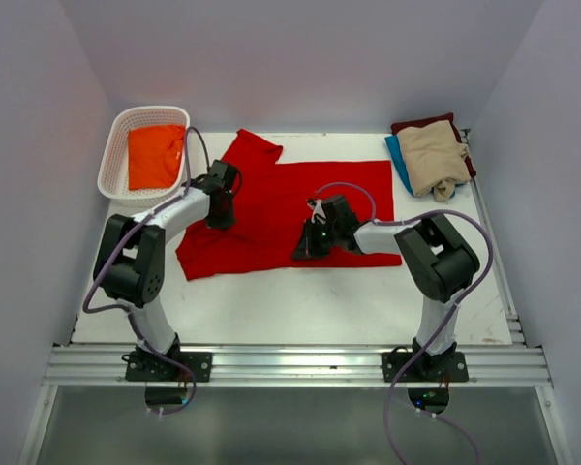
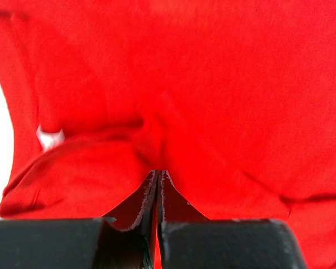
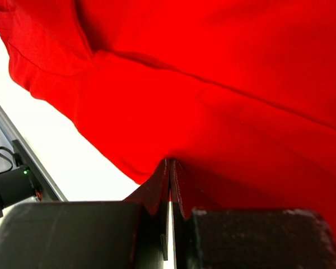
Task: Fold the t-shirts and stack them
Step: Fold the tshirt
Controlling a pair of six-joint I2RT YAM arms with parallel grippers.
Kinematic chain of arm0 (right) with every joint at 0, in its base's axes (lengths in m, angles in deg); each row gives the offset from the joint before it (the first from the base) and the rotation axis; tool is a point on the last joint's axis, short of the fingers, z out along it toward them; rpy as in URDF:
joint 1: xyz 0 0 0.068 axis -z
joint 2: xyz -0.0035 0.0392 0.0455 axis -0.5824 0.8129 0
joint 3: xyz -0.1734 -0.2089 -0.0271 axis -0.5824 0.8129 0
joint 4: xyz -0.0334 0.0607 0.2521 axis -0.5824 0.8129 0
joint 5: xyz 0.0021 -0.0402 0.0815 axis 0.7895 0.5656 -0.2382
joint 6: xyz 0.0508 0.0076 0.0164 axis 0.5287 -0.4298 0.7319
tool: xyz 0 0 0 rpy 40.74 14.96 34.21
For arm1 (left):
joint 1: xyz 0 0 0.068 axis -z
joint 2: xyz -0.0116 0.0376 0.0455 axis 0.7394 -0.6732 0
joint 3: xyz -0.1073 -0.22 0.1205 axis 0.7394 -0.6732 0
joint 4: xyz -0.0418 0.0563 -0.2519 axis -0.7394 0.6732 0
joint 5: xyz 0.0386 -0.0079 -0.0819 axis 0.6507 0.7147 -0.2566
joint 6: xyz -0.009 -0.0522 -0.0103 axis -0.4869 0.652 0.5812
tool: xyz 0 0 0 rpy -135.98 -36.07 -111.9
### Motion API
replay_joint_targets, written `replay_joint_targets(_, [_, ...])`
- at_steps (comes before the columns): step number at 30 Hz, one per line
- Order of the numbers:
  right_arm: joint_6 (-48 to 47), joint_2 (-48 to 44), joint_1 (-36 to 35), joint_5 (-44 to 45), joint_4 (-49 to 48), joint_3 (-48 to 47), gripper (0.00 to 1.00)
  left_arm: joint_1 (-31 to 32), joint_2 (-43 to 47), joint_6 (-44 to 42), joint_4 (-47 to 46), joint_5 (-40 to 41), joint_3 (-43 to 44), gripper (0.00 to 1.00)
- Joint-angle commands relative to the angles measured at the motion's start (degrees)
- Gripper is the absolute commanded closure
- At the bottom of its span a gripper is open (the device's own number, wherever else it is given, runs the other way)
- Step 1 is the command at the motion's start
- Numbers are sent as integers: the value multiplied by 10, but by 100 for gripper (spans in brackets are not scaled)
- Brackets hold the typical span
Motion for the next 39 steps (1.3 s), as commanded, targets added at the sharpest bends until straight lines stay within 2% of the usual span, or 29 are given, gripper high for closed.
replay_joint_targets(1, [-18, 30, 1, 39, 27, 1, 100, -4, 53, 15, -7, 7, -44, 96])
replay_joint_targets(9, [-20, 28, 1, 39, 36, -3, 100, -4, 50, 25, -25, -6, -71, 98])
replay_joint_targets(12, [-23, 26, 1, 43, 40, 0, 100, -4, 77, 30, -44, -19, -72, 98])
replay_joint_targets(18, [-21, 30, 1, 43, 36, 7, 100, -4, 126, 33, -54, 14, -29, 70])
replay_joint_targets(20, [-20, 32, 1, 42, 36, 7, 100, -4, 112, 30, -33, 34, -3, 61])
replay_joint_targets(23, [-20, 31, 1, 40, 36, 5, 100, -5, 59, 23, 5, 56, 52, 55])
replay_joint_targets(27, [-24, 23, 1, 43, 43, 5, 100, -10, -10, 13, 7, 53, 94, 55])
replay_joint_targets(31, [-30, 15, 1, 48, 50, 7, 100, -13, -56, 3, 16, 48, 120, 61])
replay_joint_targets(39, [-28, 14, 2, 46, 45, 14, 100, -18, -82, -2, 20, 64, 114, 65])
